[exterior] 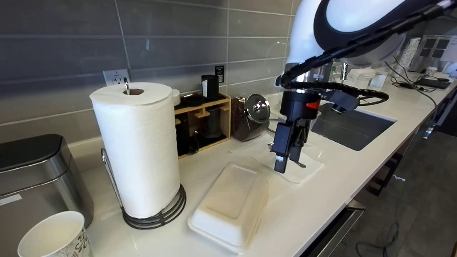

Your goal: Push the white food pack forwards then backwards.

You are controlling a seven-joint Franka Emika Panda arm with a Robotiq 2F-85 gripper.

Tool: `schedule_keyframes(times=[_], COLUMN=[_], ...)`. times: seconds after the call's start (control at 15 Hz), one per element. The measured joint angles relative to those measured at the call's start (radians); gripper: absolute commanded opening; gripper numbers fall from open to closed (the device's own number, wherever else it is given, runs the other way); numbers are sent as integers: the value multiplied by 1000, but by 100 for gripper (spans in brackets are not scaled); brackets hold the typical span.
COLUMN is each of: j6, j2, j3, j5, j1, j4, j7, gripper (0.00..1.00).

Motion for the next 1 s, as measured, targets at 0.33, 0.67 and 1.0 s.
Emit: schedule_keyframes(times=[0.33, 0.67, 1.0], j6=[0, 11, 117], j2=[112, 240, 355], j3=[63, 102, 116], j5=[-73, -184, -274], j1=[25, 51, 87], j4=[126, 253, 346], j7=[-9, 5, 32], gripper=[100, 100, 100])
